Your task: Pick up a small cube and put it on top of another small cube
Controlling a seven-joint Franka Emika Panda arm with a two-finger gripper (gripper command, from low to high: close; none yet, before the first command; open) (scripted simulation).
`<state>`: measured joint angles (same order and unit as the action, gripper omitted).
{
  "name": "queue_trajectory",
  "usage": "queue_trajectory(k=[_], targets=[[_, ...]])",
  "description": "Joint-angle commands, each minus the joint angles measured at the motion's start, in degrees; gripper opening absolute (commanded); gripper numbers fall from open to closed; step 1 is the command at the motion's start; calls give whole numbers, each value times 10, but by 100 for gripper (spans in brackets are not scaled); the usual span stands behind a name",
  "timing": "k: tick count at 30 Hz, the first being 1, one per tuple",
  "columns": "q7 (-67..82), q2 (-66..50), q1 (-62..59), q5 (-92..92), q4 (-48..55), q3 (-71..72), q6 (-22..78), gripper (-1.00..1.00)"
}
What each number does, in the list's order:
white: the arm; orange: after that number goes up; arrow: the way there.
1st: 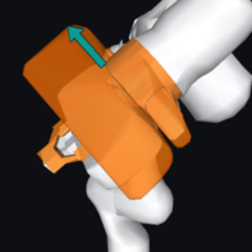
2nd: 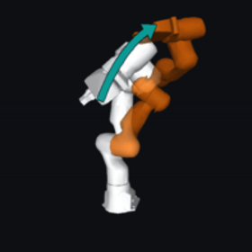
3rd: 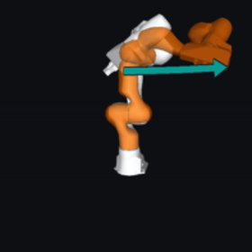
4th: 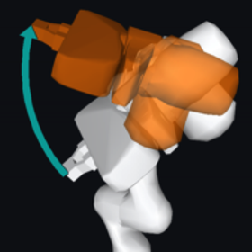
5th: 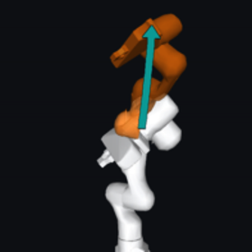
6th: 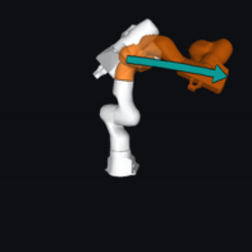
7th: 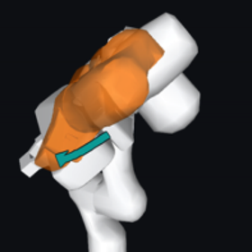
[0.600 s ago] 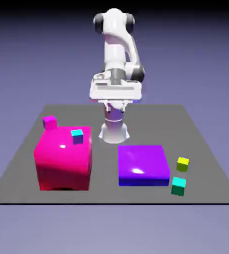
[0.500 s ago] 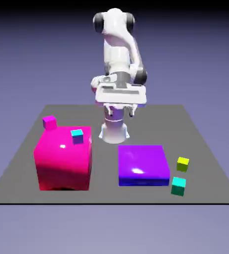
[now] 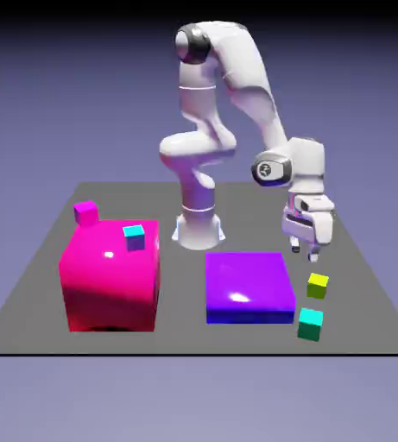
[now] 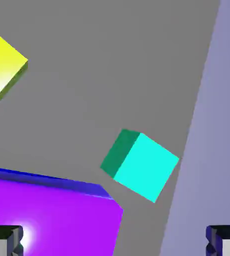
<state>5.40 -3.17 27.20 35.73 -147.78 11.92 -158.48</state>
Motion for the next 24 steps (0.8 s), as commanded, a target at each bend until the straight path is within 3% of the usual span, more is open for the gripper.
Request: queue_trajectory(k=[1,7,13,14,21,24], targets=[[25,-19,9,19,7,6,8,0],[136,-102,69,101,37,34,44,0],[21,-222,111,243,90,-44,-10,0],[21,-222,111,243,90,-44,-10,-100],[133,-103,66,99,41,35,48,-100],[93,-124,11,58,104,55,110,-100]])
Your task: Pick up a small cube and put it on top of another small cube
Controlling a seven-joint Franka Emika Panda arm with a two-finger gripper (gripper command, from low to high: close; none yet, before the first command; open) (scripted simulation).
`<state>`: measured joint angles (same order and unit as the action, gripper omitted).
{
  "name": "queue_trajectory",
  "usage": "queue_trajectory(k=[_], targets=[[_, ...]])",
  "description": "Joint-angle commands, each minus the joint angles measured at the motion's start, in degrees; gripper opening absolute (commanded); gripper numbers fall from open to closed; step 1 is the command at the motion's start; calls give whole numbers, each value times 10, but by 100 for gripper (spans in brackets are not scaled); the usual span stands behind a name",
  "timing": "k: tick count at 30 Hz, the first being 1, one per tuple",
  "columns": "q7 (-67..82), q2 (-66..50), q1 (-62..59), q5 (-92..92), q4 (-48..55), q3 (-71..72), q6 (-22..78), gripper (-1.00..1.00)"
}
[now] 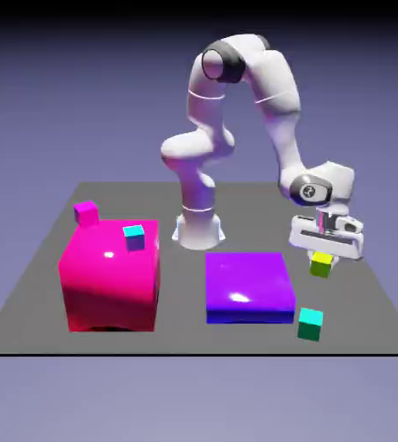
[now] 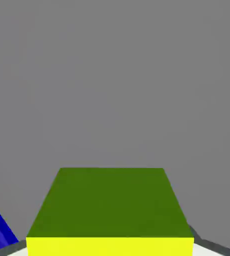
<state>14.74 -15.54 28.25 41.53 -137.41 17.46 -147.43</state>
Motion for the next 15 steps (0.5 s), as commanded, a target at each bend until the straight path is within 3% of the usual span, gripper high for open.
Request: queue_trajectory(k=[1,9,14,15], targets=[[-14,-7,-18,-13,21,7,20,-100],[-112,-58,-154,-112,174,57,173,-100],[-154,-133,-140,-51,173,18,105,-100],[-154,-133,-140,-51,173,18,105,100]])
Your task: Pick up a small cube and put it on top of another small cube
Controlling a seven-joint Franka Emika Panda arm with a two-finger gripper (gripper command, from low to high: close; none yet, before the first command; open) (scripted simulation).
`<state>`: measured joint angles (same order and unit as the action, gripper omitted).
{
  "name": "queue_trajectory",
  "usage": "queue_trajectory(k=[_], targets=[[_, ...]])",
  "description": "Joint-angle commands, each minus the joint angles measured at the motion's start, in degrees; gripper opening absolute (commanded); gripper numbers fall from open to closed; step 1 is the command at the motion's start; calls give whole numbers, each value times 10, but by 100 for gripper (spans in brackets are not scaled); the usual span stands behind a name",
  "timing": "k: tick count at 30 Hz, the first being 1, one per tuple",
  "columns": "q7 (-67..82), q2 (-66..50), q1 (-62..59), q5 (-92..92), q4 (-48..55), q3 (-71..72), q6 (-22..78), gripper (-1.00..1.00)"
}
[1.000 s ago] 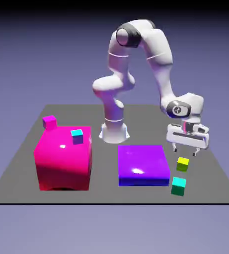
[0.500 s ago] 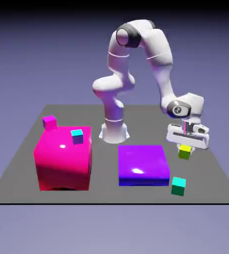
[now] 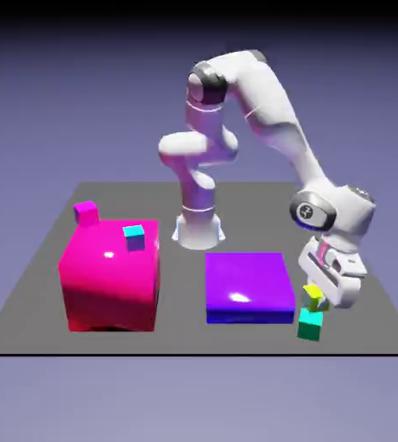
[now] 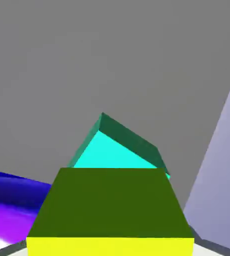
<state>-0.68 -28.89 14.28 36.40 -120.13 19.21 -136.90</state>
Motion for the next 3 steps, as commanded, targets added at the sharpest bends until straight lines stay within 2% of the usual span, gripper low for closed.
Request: queue_trajectory(k=[1,3], targets=[[0,0,0,0,0,0,0,100],[23,41,-8,-33,1,22,37,100]])
